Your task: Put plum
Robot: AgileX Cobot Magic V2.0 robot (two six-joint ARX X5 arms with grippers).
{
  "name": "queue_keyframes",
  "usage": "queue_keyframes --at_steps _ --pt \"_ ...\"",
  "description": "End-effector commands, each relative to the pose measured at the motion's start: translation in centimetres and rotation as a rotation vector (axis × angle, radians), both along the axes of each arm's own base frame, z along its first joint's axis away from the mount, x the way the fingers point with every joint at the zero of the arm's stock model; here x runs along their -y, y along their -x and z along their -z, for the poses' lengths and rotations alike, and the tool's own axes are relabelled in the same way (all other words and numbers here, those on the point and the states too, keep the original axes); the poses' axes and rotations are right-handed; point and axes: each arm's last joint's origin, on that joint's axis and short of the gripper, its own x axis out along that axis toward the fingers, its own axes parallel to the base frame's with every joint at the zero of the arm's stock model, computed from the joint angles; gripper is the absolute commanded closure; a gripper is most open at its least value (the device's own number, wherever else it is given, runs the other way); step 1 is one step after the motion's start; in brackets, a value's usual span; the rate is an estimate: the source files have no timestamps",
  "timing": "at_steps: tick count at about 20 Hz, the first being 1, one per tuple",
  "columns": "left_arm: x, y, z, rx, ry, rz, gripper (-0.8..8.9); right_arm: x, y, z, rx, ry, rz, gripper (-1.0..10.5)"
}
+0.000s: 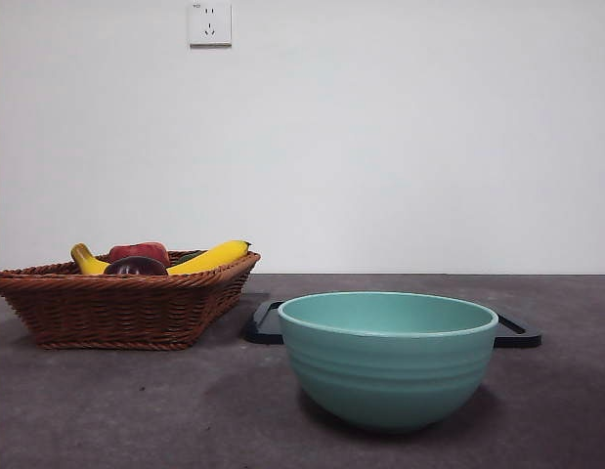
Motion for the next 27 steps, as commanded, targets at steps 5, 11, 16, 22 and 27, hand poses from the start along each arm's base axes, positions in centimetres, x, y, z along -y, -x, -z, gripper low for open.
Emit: queue_keyframes --at_steps 5,11,16,22,27 --pt "0.1 0.8 -4.9 0.004 0.002 0.035 8.04 0.0 1.7 -5.4 0.039 -0.021 -0.005 9.4" --pt "0.4 0.5 -9.5 -0.065 -0.075 0.151 8.04 -0.3 2.4 -10.4 -0.033 0.036 -0.101 9.4" --pt "0.8 -0.2 -12.4 -0.174 -0.158 0.332 8.04 -0.6 2.1 -13.5 -0.168 0.123 -0.222 9.4" --pt "1.2 -1.1 -14.9 -0.286 -0.229 0.500 8.04 -0.8 1.1 -16.2 -0.304 0.195 -0.365 9.4" --pt "1.7 -1.3 -16.4 -0.343 -0.274 0.655 8.05 -1.2 0.1 -17.5 -0.414 0.238 -0.466 9.4"
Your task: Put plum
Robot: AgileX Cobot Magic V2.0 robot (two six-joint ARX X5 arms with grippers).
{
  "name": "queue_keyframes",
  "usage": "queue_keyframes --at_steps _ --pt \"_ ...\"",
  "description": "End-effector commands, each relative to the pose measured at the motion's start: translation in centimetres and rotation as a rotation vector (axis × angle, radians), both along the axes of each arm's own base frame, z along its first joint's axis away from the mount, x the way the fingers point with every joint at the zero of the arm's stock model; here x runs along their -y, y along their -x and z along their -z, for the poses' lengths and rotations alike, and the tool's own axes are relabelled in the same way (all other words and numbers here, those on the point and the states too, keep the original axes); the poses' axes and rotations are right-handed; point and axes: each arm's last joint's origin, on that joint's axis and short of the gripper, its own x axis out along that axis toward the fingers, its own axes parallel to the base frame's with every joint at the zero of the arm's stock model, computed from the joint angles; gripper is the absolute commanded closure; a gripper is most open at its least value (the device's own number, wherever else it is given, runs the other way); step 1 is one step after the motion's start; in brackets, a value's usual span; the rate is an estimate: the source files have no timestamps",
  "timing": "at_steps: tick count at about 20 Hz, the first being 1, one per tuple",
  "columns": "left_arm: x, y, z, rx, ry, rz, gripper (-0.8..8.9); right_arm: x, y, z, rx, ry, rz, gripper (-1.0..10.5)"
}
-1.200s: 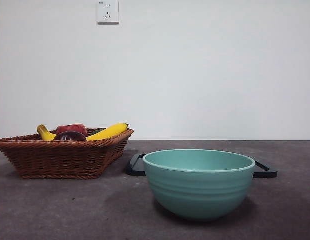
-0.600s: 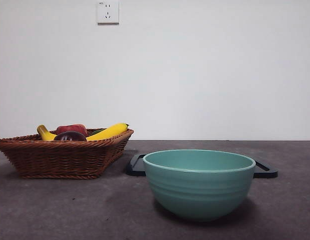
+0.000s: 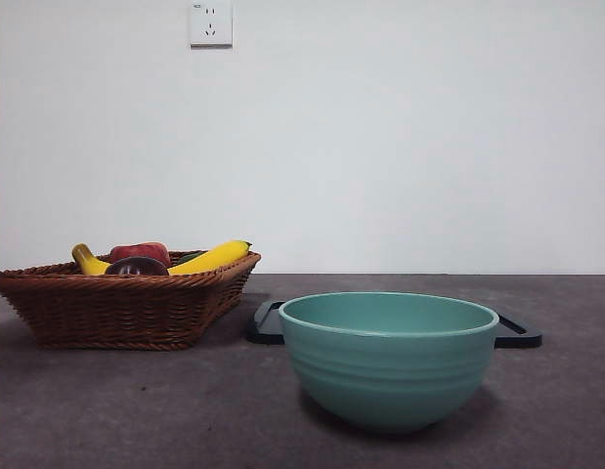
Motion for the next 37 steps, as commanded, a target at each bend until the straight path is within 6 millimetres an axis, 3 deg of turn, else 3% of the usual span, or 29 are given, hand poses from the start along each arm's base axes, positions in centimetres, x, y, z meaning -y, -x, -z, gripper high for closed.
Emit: queue_keyframes --at_steps 1,9,11,14,16,24,30,37 --pt "0.3 0.1 -1.0 0.028 -0.055 0.113 8.05 -0.3 -0.5 -0.6 -0.026 0.051 -0.084 9.4" --pt "0.7 0.0 -0.9 0.001 -0.064 0.158 7.97 -0.8 -1.3 -0.4 -0.096 0.070 -0.152 9.4" --pt "0.7 0.0 -1.0 0.006 -0.063 0.157 6.64 -0.8 -1.3 -0.4 -0.096 0.069 -0.151 8.9" --pt "0.7 0.0 -1.0 0.001 -0.057 0.152 4.39 -0.8 -1.3 -0.4 -0.099 0.061 -0.145 5.9" --pt "0.7 0.0 -1.0 -0.004 -0.052 0.146 3.57 -0.8 -1.3 -0.4 -0.101 0.059 -0.143 5.5" --pt "0.7 -0.5 -1.0 -0.027 -0.032 0.112 3.45 -0.8 -1.3 -0.4 -0.105 0.052 -0.138 5.5" --pt "1.0 -3.8 -1.0 -0.047 -0.005 0.053 3.46 -0.8 -1.3 -0.4 -0.107 0.050 -0.136 5.5" --pt "3.4 -10.9 -0.7 -0.159 -0.163 -0.006 3.48 -0.8 -1.3 -0.4 -0.107 0.049 -0.135 5.5"
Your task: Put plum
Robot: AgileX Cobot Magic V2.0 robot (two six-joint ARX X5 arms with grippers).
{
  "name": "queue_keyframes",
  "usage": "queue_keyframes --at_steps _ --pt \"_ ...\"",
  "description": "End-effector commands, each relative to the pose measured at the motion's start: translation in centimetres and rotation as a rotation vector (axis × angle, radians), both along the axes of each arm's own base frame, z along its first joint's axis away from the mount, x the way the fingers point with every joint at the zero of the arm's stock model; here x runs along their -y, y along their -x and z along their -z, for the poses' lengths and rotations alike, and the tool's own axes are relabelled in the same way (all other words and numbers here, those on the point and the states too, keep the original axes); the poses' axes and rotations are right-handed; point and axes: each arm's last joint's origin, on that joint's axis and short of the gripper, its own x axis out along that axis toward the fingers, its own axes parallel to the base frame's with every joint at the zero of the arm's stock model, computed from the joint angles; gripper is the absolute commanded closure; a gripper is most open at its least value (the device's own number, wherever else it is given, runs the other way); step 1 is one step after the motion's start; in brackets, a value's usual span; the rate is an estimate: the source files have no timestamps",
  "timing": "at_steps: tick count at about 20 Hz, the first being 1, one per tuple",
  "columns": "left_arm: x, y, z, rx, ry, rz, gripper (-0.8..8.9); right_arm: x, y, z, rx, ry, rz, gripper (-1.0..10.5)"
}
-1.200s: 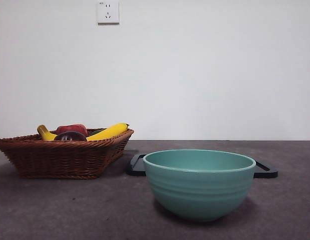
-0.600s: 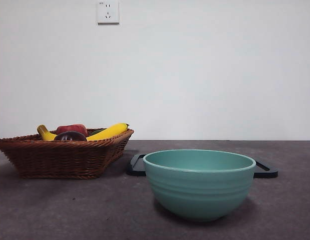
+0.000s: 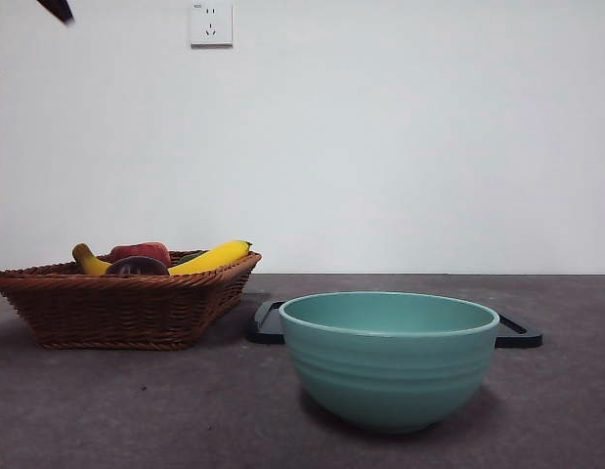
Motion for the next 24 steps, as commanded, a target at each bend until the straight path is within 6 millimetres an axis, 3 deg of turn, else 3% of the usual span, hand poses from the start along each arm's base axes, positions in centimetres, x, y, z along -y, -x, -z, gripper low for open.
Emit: queue_keyframes --at_steps 1,6,12,17,24 --pt "1.1 -2.6 -0.1 -0.027 -0.044 -0.007 3.49 0.0 0.0 -0.6 0.020 -0.011 0.001 5.5" --pt "3.8 -7.8 1.8 -0.107 -0.159 -0.008 3.50 0.0 0.0 -0.6 0.020 -0.011 0.001 5.5" --pt "6.2 -11.9 7.0 -0.207 -0.234 0.015 3.51 0.0 0.0 -0.6 0.020 -0.011 0.001 5.5" --pt "7.4 -14.2 10.8 -0.258 -0.279 0.022 3.51 0.0 0.0 -0.6 0.020 -0.011 0.001 5.5" --pt "7.9 -15.8 14.5 -0.322 -0.309 0.029 3.51 0.0 0.0 -0.6 0.020 -0.011 0.000 5.5"
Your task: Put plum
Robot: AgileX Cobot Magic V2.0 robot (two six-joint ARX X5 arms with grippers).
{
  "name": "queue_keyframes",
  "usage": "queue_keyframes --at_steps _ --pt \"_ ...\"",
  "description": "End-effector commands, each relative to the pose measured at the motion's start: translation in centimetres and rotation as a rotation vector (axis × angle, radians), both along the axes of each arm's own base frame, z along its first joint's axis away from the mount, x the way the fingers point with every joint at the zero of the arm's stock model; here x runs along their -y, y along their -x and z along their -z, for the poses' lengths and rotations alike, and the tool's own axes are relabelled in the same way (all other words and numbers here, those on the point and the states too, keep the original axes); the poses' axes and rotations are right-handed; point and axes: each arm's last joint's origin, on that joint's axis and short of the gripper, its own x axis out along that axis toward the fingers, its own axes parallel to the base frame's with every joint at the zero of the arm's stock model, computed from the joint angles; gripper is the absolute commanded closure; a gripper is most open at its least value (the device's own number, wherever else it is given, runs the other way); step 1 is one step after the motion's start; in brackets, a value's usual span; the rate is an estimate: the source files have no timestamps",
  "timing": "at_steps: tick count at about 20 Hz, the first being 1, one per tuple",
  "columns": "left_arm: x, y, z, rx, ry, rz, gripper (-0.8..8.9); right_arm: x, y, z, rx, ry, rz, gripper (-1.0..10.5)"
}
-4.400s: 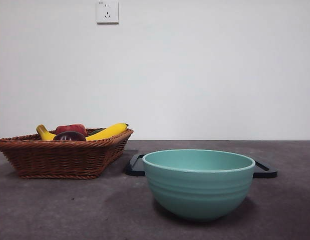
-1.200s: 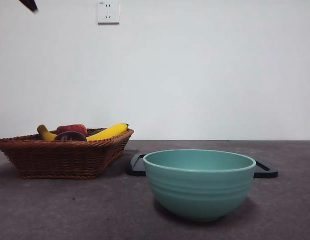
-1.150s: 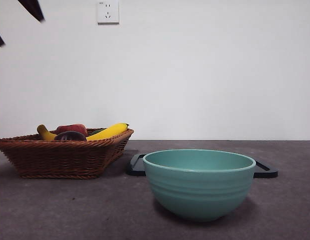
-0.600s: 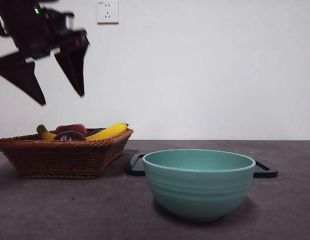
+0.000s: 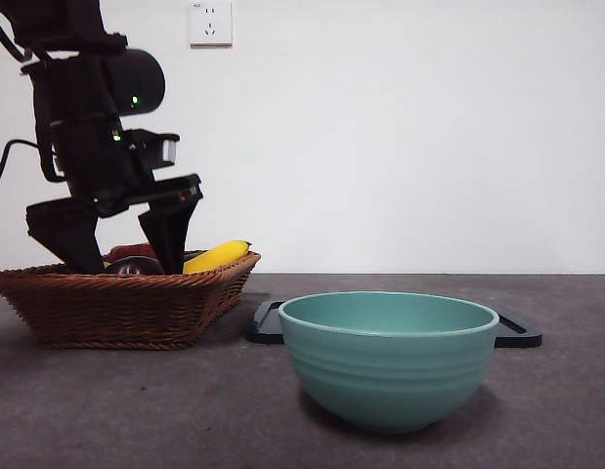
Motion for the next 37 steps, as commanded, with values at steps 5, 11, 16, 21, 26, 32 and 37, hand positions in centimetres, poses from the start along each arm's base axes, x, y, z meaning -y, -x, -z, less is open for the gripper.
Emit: queue_keyframes --at_steps 5,11,16,21,26,32,37 --pt "0.7 -0.6 1.2 -0.028 -0.018 0.019 5.03 -0.1 0.0 -0.6 0.023 -0.011 0.000 5.5" --pt "0.8 0.1 -2.4 0.048 0.008 0.027 5.72 -0.1 0.0 -0.6 0.024 -0.011 0.000 5.5" --pt "3.0 6.7 -10.9 0.226 0.166 0.220 5.72 -0.1 -0.1 -0.6 0.026 -0.011 0.001 5.5" --pt "9.5 12.9 -12.0 0.234 0.196 0.548 5.72 -0.1 0.0 -0.6 0.026 -0.012 0.001 5.5" --pt "14.3 14.4 -8.4 0.132 0.140 0.710 5.72 -0.1 0.0 -0.6 0.026 -0.011 0.002 5.5" --pt "18.0 14.0 -3.3 0.048 0.073 0.789 5.73 -0.1 0.0 -0.6 0.026 -0.012 0.001 5.5" --pt "19.0 13.3 -0.1 0.010 -0.004 0.801 5.73 -0.1 0.0 -0.6 0.026 -0.012 0.001 5.5"
